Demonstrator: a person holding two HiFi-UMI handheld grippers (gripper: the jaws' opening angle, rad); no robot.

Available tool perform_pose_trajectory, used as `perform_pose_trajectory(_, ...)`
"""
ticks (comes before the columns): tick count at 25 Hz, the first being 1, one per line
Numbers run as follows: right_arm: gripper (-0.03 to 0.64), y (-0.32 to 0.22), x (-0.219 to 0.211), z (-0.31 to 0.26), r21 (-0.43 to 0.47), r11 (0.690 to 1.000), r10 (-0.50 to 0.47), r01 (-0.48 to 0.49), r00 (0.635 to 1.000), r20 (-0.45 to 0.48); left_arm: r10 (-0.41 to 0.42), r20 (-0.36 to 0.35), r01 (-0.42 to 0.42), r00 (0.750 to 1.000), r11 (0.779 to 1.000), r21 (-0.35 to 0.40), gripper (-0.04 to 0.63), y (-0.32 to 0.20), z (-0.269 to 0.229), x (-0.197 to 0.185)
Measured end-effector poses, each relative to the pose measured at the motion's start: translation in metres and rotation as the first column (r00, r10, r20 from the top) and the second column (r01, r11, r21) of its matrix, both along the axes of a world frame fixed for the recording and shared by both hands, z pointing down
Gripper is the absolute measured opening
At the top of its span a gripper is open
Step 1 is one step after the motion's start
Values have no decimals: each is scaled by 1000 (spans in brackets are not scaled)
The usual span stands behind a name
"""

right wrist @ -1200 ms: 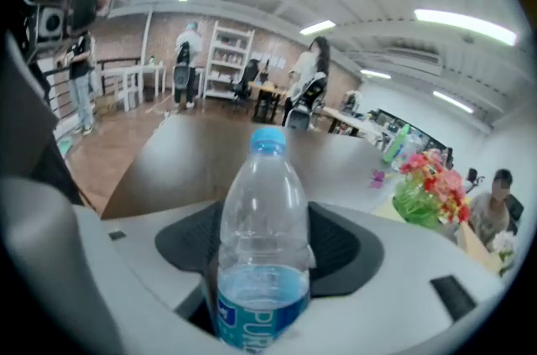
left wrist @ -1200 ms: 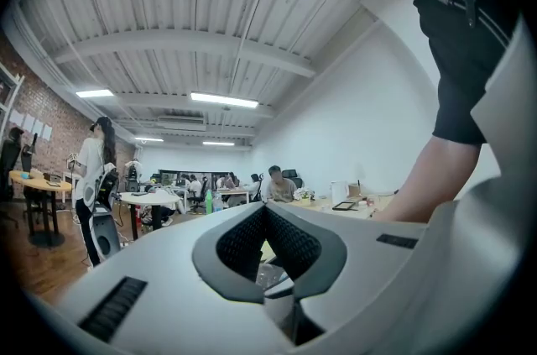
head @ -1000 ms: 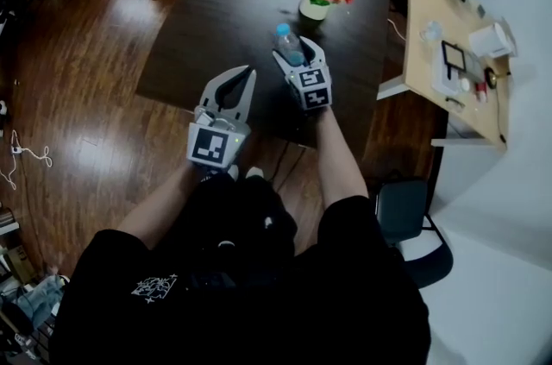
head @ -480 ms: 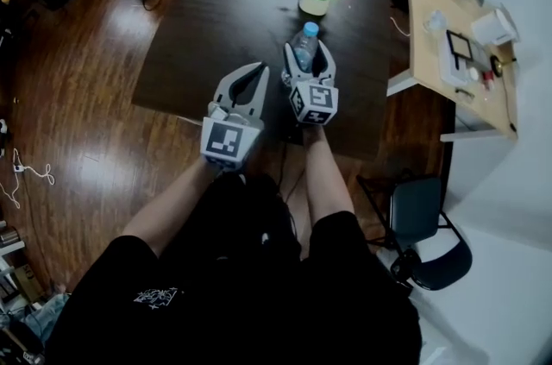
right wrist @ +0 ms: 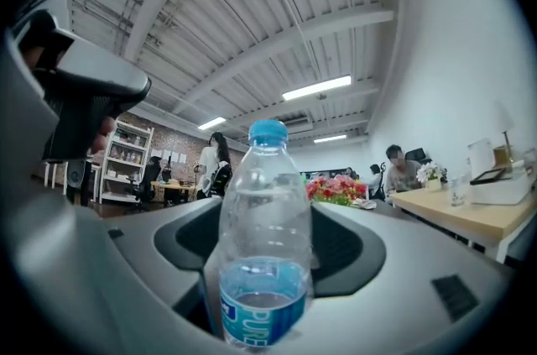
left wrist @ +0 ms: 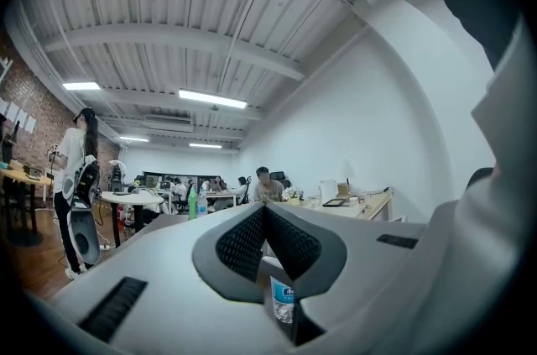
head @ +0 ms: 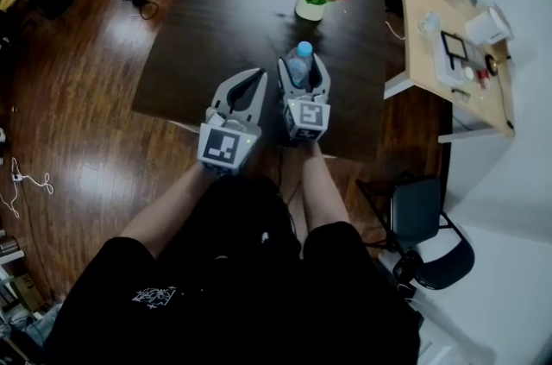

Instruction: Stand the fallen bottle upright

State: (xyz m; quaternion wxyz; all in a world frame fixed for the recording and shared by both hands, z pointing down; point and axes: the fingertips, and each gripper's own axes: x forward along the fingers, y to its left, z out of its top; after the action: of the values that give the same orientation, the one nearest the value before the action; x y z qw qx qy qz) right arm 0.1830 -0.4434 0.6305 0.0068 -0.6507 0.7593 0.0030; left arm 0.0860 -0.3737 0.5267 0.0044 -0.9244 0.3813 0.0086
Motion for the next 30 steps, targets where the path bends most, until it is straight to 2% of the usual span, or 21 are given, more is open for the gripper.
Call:
perform_pose_trajectory(7, 367, 15, -4, -4, -27, 1000, -8, 8, 1000, 28, 4, -1, -4, 1000, 1000, -12, -6, 6, -15, -1)
perform_pose_trajectory(13, 365, 43, 3, -37, -40, 999, 8, -8, 1000, -7, -2, 13, 3, 1000, 1000, -27, -6, 10, -29, 0)
perform_pose_trajectory(17, 265, 70, 1, -88, -2, 1000, 28, -28, 998, 56, -2, 6, 3, 1000, 1000, -31, -6, 16, -47, 6)
perform_pose_trajectory(19, 246, 84, -1, -112, 18, 999, 33, -35, 996, 79, -3, -15, 3, 1000, 1000, -27, -7, 21, -61, 7)
perform_pose_trajectory(22, 106, 107, -2, -143, 51, 996, 60, -66, 992, 108, -2, -34, 2, 999, 1000, -11, -7, 28, -80, 7)
perform_pose_trajectory(25, 23, 126, -3, -166, 77, 994, 74, -80, 994, 81, 4, -55, -3, 998, 1000, 13, -6, 32, -93, 7)
perform_pose_trajectory(30, 23, 139, -4, -175, 52, 995, 87, -91, 994, 60, 17, -63, -15, 998, 999, 29, -6, 36, -101, 4)
